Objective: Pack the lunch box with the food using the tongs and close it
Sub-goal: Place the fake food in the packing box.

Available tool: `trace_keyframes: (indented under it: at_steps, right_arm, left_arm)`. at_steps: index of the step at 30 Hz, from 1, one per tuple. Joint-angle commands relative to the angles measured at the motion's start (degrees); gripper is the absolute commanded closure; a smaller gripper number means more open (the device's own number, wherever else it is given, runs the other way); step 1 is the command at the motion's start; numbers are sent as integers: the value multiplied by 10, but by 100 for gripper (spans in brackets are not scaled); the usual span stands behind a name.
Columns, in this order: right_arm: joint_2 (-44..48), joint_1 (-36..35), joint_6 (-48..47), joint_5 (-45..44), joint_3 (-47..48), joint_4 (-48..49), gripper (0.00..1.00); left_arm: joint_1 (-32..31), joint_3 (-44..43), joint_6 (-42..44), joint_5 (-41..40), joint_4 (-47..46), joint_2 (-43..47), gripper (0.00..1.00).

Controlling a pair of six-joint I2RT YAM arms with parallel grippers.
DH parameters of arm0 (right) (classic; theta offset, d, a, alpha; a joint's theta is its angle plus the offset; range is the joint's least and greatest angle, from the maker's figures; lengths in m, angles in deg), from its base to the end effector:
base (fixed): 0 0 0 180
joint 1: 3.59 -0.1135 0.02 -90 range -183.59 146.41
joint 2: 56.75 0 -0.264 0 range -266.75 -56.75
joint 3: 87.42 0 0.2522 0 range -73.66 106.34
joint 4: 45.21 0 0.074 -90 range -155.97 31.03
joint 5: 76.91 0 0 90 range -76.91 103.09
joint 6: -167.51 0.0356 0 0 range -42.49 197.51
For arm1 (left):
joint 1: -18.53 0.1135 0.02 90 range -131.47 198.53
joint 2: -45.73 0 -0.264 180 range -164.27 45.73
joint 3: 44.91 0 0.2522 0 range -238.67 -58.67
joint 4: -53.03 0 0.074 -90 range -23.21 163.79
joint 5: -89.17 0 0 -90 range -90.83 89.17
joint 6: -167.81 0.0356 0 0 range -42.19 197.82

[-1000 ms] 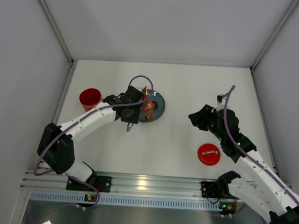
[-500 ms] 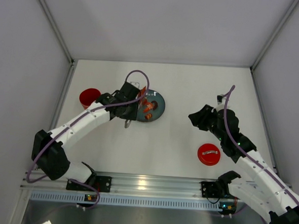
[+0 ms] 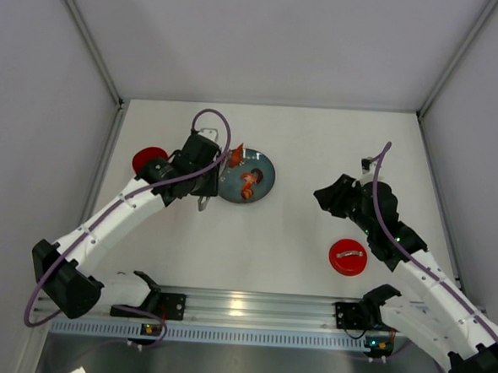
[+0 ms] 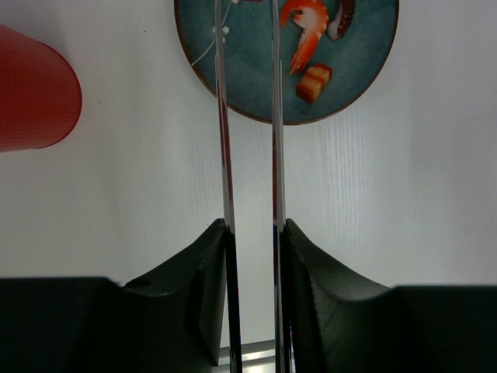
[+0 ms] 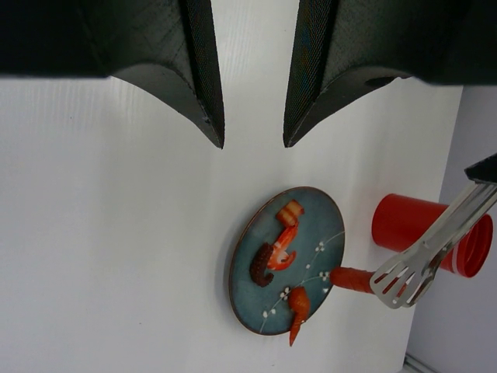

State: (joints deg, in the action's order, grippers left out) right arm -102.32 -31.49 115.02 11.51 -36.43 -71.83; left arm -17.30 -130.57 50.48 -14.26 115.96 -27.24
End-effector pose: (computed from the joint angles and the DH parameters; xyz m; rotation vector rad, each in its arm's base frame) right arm 0.1670 0.0873 0.2862 0.1874 2.0029 0.7208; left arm 0.2142 -0.1444 0.3378 0.0767 2.4257 -0.2160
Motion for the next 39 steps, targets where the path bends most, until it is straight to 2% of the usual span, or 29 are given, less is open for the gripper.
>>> trace_keyframes:
  at_steps: [1, 11, 24, 31, 39]
  right_arm:
    - [-2, -8, -3, 2, 8, 12, 64]
    - [-7, -8, -1, 8, 8, 16, 64]
    - [-19, -8, 2, 13, 5, 26, 65]
    - [-29, -8, 6, 30, 2, 35, 65]
    - [-35, -8, 1, 31, 7, 35, 65]
  left_arm:
    - [2, -23, -13, -33, -3, 29, 90]
    - [2, -79, -38, -148, 59, 77, 94]
    - [2, -103, -73, -222, 152, 163, 93]
    - [2, -93, -102, -253, 200, 196, 92]
    - [2, -47, -136, -262, 214, 221, 91]
